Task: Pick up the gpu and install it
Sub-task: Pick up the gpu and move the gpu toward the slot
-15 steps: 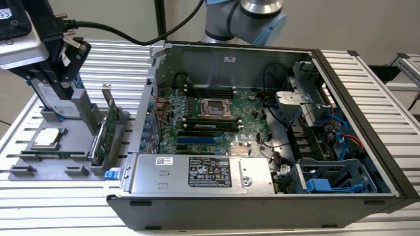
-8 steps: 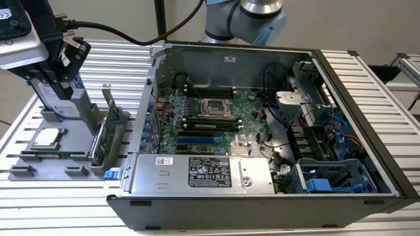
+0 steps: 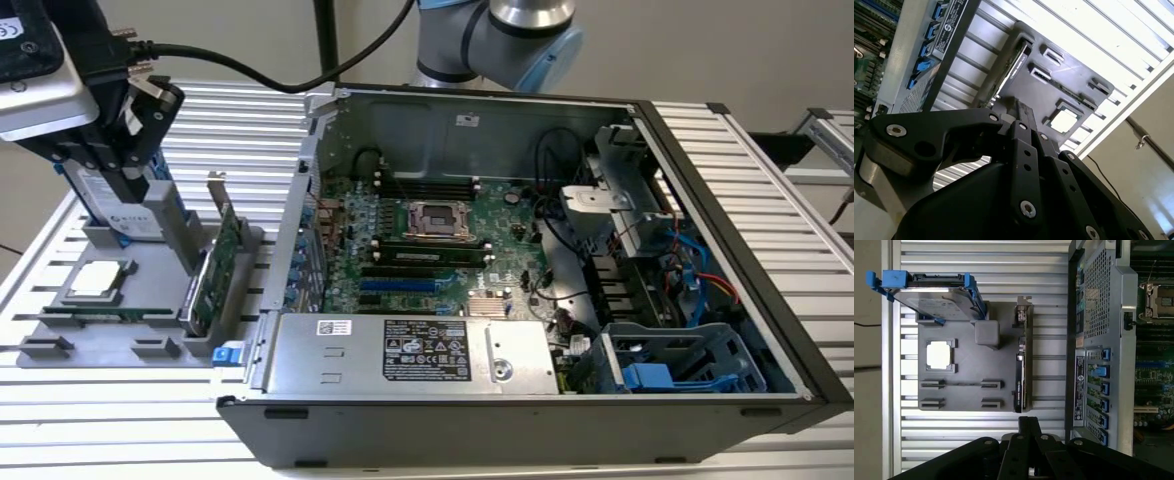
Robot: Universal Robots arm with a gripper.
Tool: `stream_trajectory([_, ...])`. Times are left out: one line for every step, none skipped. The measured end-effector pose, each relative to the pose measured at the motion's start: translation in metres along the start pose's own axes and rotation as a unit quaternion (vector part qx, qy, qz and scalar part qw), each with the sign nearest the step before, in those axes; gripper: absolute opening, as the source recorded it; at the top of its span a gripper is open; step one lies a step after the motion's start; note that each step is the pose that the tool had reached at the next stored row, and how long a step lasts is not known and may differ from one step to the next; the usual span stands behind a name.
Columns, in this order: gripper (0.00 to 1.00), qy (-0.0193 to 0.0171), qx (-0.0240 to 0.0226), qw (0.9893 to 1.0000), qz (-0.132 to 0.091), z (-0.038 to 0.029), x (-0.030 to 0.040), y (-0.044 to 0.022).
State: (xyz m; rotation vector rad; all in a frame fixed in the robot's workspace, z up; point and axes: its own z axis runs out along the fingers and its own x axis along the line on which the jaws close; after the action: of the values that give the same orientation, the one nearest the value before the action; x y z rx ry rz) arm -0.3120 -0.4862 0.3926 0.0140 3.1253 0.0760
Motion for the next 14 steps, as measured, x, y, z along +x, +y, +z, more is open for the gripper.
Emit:
stream_trajectory([0.00, 0.0000, 0.0000, 1.0000, 0.000, 0.0000, 0.0000, 0.0000])
stream_trajectory([0.00, 0.0001, 0.0000, 1.0000, 0.000, 0.0000, 0.0000, 0.0000])
stream_trajectory([0.00, 0.0002, 0.0000, 1.0000, 0.000, 0.0000, 0.0000, 0.0000])
stream_trajectory([0.00, 0.0002, 0.0000, 1.0000, 0.000, 0.0000, 0.0000, 0.0000])
stream_trajectory([1.00, 0.0003, 0.0000, 1.0000, 0.000, 0.0000, 0.0000, 0.0000])
stream_trajectory([1.00, 0.0004, 0.0000, 1.0000, 0.000, 0.0000, 0.0000, 0.0000])
stream_trajectory([1.00, 0.0004, 0.0000, 1.0000, 0.000, 0.0000, 0.0000, 0.0000])
stream_trajectory([1.00, 0.0005, 0.0000, 1.0000, 0.000, 0.0000, 0.0000, 0.0000])
stream_trajectory([1.00, 0.0005, 0.0000, 1.0000, 0.000, 0.0000, 0.0000, 0.0000])
stream_trajectory([1.00, 0.0006, 0.0000, 1.0000, 0.000, 0.0000, 0.0000, 0.0000])
stream_trajectory([1.00, 0.0007, 0.0000, 1.0000, 0.000, 0.0000, 0.0000, 0.0000])
stream_trajectory([1.00, 0.0007, 0.0000, 1.0000, 0.000, 0.0000, 0.0000, 0.0000])
stream_trajectory([1.00, 0.0008, 0.0000, 1.0000, 0.000, 0.0000, 0.0000, 0.0000])
stream_trajectory([1.00, 0.0008, 0.0000, 1.0000, 0.000, 0.0000, 0.0000, 0.0000])
